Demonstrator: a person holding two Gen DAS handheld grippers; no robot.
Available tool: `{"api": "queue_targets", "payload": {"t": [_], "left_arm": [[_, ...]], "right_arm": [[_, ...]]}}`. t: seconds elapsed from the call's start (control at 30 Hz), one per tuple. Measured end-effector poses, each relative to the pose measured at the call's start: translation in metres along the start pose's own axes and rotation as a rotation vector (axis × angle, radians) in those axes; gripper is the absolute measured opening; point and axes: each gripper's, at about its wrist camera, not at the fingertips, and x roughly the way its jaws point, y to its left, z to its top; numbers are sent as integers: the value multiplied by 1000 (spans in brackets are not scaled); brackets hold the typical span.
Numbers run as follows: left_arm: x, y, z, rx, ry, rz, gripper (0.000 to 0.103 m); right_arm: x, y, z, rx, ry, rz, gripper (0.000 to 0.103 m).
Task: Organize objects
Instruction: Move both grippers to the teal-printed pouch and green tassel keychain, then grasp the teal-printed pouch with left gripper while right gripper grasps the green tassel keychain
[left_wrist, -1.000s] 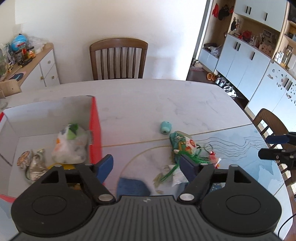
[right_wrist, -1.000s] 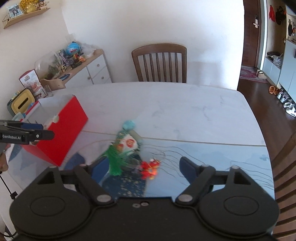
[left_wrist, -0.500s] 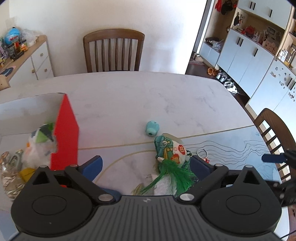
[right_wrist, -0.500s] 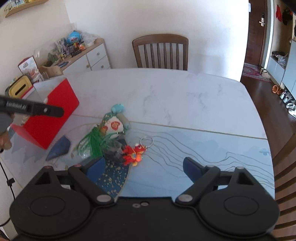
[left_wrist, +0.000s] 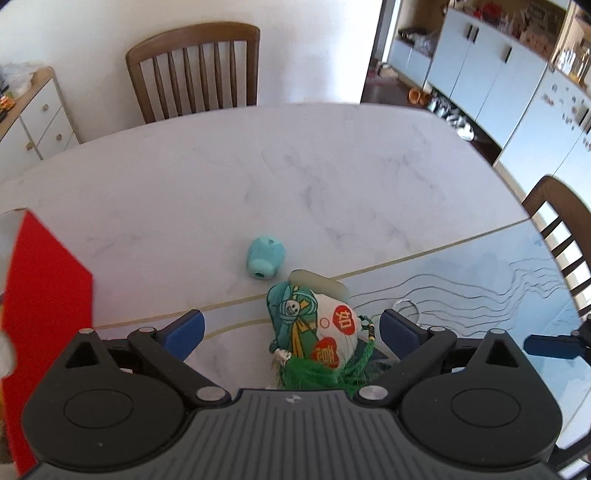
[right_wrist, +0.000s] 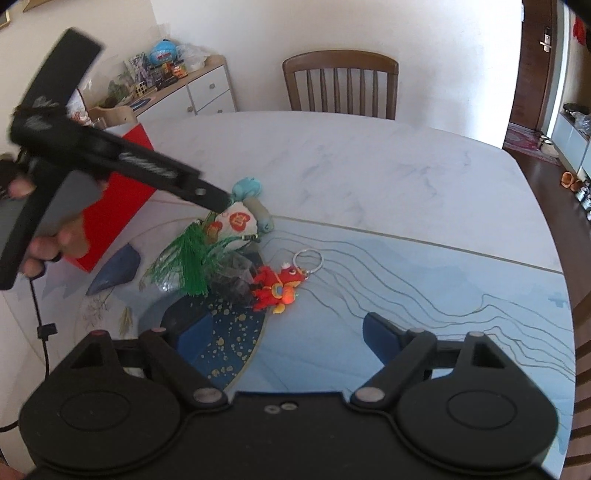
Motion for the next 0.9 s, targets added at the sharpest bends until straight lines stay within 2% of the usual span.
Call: {"api": "queue_targets", "payload": {"t": [0.23, 0.37, 0.63, 0.67, 0.8, 0.9], "left_arm": [[32, -15, 0, 66, 50, 20, 102], [45, -15, -3, 65, 75, 24, 102], [45, -11, -3, 50, 42, -9, 100], [44, -10, -4, 49, 34, -16, 98], [42, -9, -3, 49, 30, -36, 73], [41, -5, -3, 31, 25, -50, 68]], "right_arm": [[13, -7, -3, 21, 25, 17, 87], [20, -7, -2, 13, 35, 24, 86], [32, -5, 0, 8, 48, 37, 84], [33, -5, 1, 5, 48, 37, 84], [37, -6, 2, -3, 52, 36, 83], [40, -6, 3, -7, 58, 36, 82]]}}
